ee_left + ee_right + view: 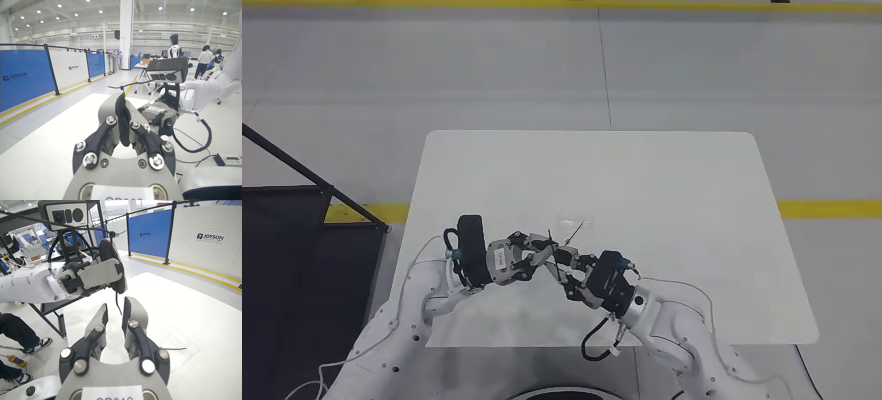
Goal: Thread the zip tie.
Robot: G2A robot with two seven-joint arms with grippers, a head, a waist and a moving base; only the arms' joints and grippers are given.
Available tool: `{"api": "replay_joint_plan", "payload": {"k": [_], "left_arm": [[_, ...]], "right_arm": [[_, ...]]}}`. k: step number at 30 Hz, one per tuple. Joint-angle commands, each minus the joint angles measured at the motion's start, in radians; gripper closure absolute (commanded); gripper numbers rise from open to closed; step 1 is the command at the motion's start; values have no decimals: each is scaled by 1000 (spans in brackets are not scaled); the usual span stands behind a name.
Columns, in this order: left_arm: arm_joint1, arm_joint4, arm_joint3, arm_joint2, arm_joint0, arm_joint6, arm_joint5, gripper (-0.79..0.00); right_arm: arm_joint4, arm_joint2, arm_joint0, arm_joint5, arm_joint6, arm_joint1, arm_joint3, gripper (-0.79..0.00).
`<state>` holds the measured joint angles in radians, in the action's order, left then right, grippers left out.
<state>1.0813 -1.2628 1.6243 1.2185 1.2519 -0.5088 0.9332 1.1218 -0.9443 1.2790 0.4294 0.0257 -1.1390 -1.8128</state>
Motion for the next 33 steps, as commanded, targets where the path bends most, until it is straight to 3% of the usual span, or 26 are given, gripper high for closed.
{"api": "replay_joint_plan", "payload": {"k": [1, 3, 5, 28, 29, 30, 33], "left_arm": [[0, -3, -1, -1, 0, -3, 0, 0], [0, -4, -1, -1, 0, -4, 0, 0], [1, -5, -2, -2, 0, -5, -1, 0], [5, 33, -15, -4, -8, 7, -15, 0], [5, 35, -16, -4, -8, 9, -15, -12], [6, 36, -17, -4, -9, 11, -14, -102], [5, 41, -21, -2, -10, 15, -9, -166]], "right_arm": [[0, -2, 0, 2, -1, -1, 1, -154], [-1, -3, 2, 4, 2, -2, 1, -102], [0, -5, 3, 8, 4, -3, 1, 0], [-47, -34, 22, 28, 3, -13, -7, 0], [-56, -37, 23, 31, 1, -13, -7, 0], [-67, -40, 24, 33, -1, -13, -6, 0], [-96, -49, 23, 47, -15, -13, -3, 0]]}}
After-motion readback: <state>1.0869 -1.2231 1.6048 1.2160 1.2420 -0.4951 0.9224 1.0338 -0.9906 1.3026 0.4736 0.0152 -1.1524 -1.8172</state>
